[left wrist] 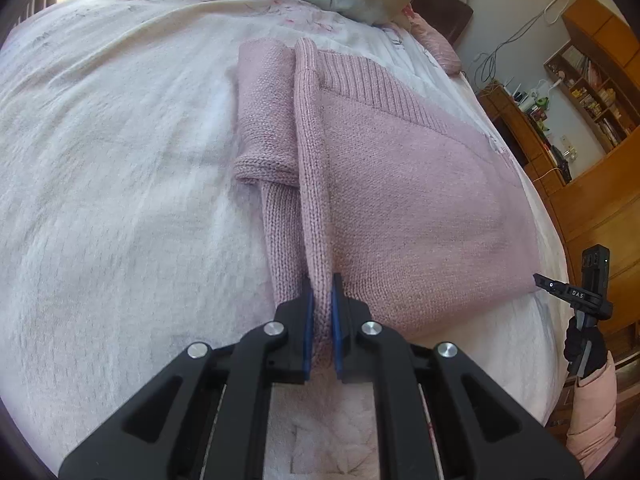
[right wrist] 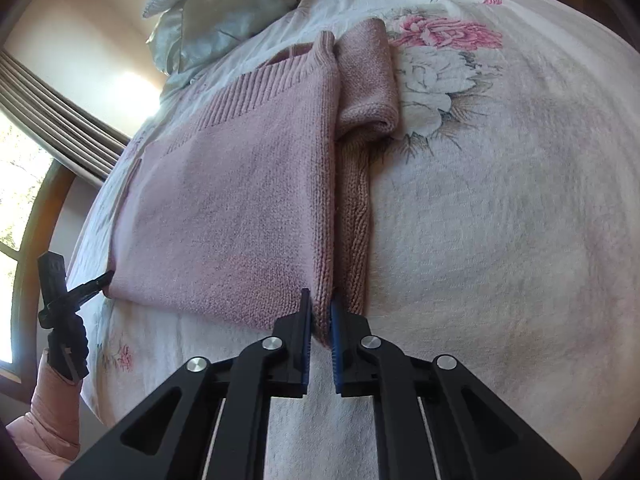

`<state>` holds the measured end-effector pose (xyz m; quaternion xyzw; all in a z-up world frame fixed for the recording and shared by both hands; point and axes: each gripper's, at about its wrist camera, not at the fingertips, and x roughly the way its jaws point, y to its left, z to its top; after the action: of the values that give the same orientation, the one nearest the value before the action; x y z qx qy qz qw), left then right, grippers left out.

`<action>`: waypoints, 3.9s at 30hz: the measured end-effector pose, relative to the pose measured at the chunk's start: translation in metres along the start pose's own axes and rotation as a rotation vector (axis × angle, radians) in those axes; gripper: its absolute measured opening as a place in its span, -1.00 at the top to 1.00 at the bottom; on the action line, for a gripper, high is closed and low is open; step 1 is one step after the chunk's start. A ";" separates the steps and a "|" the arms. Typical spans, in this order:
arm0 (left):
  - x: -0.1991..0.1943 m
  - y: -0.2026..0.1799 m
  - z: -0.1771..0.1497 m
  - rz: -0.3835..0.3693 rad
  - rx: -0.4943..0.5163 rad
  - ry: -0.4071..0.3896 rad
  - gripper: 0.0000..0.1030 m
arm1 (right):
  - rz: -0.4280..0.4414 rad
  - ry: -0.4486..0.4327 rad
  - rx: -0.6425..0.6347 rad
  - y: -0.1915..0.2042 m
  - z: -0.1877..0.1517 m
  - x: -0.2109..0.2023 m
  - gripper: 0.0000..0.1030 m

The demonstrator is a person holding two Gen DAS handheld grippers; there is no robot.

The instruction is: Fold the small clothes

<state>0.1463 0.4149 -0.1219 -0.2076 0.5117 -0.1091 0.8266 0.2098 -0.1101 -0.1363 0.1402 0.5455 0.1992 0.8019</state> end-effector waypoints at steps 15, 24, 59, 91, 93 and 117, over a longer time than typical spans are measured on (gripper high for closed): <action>-0.050 -0.052 0.036 0.060 0.041 -0.139 0.60 | 0.095 -0.108 0.071 -0.004 0.043 -0.056 -0.42; 0.032 -0.126 0.078 -0.039 0.119 -0.060 0.60 | 0.189 0.021 0.189 -0.043 0.066 0.000 -0.41; 0.085 -0.112 0.090 -0.069 0.044 0.029 0.77 | 0.258 -0.073 0.301 -0.048 0.092 0.043 0.50; -0.013 -0.029 0.066 -0.146 -0.093 -0.046 0.66 | 0.053 0.097 -0.364 0.264 0.096 0.082 -0.02; -0.011 -0.030 0.066 -0.150 -0.090 -0.044 0.66 | 0.077 0.079 -0.394 0.270 0.090 0.063 -0.02; 0.035 -0.090 0.095 -0.424 -0.256 0.035 0.06 | -0.153 -0.045 -0.664 0.254 0.012 0.051 0.58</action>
<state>0.2494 0.3426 -0.0722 -0.4112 0.4805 -0.2180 0.7433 0.1949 0.1378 -0.0616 -0.1654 0.4421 0.3019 0.8283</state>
